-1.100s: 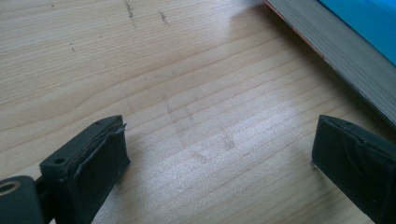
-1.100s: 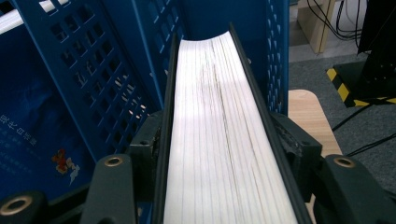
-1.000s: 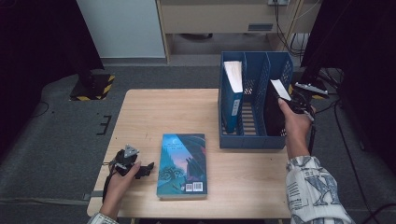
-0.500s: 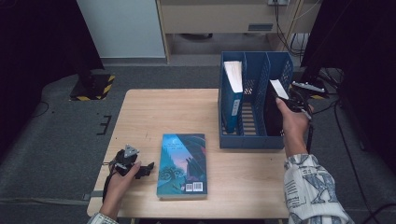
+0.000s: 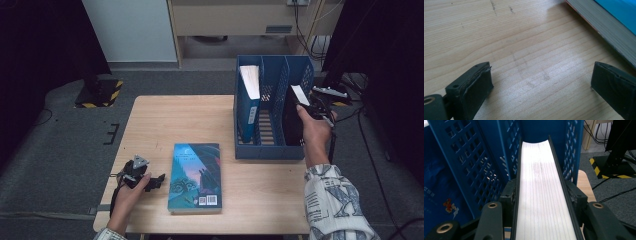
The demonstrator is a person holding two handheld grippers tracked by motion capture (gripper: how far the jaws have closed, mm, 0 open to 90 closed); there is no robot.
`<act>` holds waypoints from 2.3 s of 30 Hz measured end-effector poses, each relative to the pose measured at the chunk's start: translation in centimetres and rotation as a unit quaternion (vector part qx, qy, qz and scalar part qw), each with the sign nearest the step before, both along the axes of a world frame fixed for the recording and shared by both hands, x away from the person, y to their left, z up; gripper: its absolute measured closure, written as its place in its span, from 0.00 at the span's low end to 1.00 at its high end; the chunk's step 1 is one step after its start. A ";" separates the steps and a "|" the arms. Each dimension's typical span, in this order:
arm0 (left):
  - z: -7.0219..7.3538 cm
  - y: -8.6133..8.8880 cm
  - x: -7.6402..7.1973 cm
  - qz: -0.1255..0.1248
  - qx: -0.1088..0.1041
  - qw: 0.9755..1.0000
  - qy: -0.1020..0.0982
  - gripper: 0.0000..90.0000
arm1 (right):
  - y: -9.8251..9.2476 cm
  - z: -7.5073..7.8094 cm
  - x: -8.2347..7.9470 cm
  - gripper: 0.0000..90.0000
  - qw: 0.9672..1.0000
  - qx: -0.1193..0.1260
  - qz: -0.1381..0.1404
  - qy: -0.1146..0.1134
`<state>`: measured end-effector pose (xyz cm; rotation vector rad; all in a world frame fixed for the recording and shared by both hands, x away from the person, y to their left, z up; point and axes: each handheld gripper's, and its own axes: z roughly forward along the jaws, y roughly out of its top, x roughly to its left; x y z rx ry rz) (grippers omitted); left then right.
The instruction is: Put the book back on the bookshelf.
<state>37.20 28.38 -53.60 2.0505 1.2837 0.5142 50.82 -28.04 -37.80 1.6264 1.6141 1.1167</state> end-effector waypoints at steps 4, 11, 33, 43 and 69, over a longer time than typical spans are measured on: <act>0.0 0.0 0.0 0.000 0.000 1.000 0.000 0.03 | -0.4 0.0 0.0 0.59 1.000 0.006 -0.006 -0.001; 0.0 0.0 0.0 -0.001 0.001 1.000 -0.001 0.03 | -0.8 0.0 0.1 0.60 1.000 0.009 -0.007 -0.005; 0.0 0.0 0.1 -0.002 0.001 1.000 -0.001 0.03 | 0.3 0.8 3.4 0.60 1.000 -0.022 -0.002 -0.006; 0.0 0.0 0.1 -0.002 0.002 1.000 -0.001 0.03 | -0.3 0.1 4.4 0.60 1.000 -0.011 -0.017 -0.005; 0.0 -0.1 0.1 -0.002 0.002 1.000 0.000 0.03 | 0.5 -0.1 3.4 0.44 1.000 0.022 0.011 -0.004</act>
